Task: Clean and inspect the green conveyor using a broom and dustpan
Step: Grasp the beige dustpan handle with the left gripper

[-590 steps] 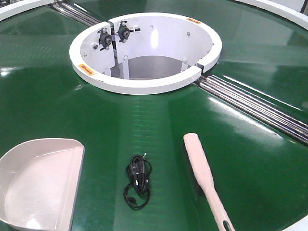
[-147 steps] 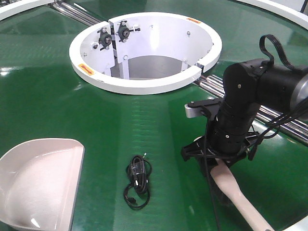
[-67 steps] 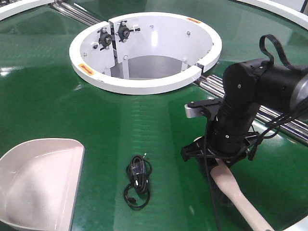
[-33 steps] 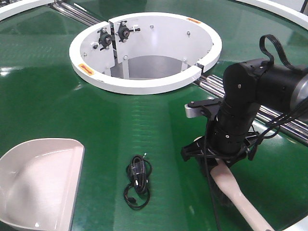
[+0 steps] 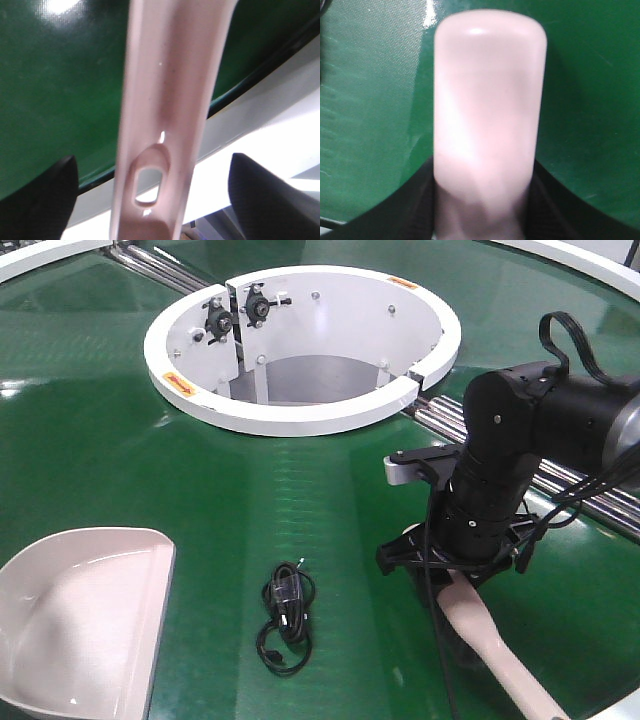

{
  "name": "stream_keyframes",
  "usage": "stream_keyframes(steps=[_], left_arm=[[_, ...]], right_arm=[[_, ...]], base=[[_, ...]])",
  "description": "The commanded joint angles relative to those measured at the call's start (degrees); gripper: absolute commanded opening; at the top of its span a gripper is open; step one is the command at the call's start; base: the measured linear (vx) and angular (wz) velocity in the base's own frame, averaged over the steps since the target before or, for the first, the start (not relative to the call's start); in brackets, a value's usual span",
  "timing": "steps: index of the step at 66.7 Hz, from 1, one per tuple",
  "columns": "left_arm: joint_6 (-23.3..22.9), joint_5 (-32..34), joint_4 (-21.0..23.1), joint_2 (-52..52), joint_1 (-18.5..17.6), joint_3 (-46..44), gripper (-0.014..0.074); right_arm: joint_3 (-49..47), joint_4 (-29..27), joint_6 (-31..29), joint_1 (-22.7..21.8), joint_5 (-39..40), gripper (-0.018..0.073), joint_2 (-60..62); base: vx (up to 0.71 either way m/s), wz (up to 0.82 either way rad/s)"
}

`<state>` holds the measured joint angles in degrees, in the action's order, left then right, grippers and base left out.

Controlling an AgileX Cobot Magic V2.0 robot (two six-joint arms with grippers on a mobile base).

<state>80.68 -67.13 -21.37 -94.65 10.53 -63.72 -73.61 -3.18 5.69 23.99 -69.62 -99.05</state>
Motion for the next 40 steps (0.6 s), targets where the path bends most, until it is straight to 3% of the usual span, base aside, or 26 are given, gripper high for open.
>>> stream_keyframes(steps=[1, 31, 40], left_arm=[[-0.5, -0.3, -2.7, 2.1, 0.0, -1.3, 0.0486], [-2.3, -0.1, -3.6, 2.1, 0.0, -1.3, -0.0023], [-3.5, -0.2, -3.6, 2.1, 0.0, -1.3, -0.0024]], right_arm=[[-1.6, 0.1, 0.0, -0.2, -0.3, -0.0005, 2.8], [-1.6, 0.1, 0.0, -0.2, -0.3, -0.0005, 2.8], [-1.6, 0.1, 0.0, -0.2, -0.3, -0.0005, 2.8]], base=[[0.00, 0.00], [0.00, 0.00], [0.00, 0.00]])
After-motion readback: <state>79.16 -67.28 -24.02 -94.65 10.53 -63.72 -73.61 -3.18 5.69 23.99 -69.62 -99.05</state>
